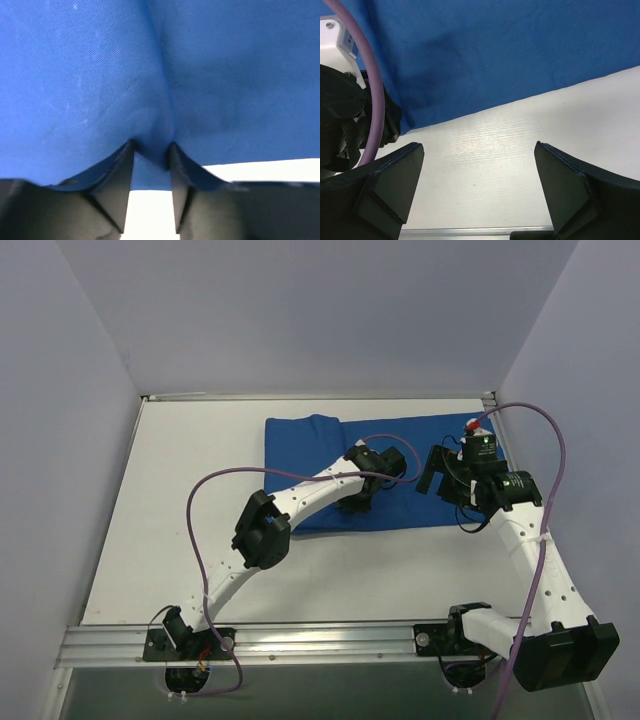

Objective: Open and lay out the surgical kit
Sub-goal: Open the surgical kit at the center of the board.

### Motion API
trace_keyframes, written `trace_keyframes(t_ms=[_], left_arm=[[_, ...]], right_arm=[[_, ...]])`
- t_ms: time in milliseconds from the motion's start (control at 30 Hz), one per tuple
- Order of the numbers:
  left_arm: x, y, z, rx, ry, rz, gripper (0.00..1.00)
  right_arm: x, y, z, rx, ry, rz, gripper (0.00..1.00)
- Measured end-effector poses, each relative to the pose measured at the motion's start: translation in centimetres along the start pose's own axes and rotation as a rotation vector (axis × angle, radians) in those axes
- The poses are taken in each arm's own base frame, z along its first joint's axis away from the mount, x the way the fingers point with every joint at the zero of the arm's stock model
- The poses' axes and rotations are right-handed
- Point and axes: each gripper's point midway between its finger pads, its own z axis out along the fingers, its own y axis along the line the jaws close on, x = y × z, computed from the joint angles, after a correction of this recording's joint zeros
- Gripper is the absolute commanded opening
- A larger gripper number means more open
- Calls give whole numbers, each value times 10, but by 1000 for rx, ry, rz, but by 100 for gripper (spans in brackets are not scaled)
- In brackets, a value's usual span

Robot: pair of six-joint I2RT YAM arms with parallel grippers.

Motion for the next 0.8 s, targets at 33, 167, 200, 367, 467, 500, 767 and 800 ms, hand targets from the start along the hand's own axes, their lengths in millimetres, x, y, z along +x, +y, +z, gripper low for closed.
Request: trace_keyframes(t_ms=[33, 167, 200, 367, 467, 500, 767, 800], left_arm=[[0, 1, 0, -2, 0, 2, 35], [0, 2, 0, -5, -2, 13, 17], [-1, 2, 0, -5, -2, 16, 3], [-5, 4, -4, 2, -6, 24, 2], [-9, 5, -10, 32, 4, 34, 2], [-11, 7, -13, 48, 9, 34, 2], [-92, 110, -74, 139, -93, -181, 2], [-104, 140, -81, 125, -118, -234, 2]], right_arm=[[0, 0, 0, 1, -1, 0, 100], [-1, -1, 0, 5, -4, 0, 100], [-1, -1, 0, 5, -4, 0, 100], [-2, -1, 0, 7, -9, 2, 100], [-3, -3, 0, 14, -12, 2, 100], [-3, -3, 1, 15, -12, 4, 100], [-5, -7, 14, 37, 10, 14, 100], [-4, -7, 19, 40, 21, 13, 100]])
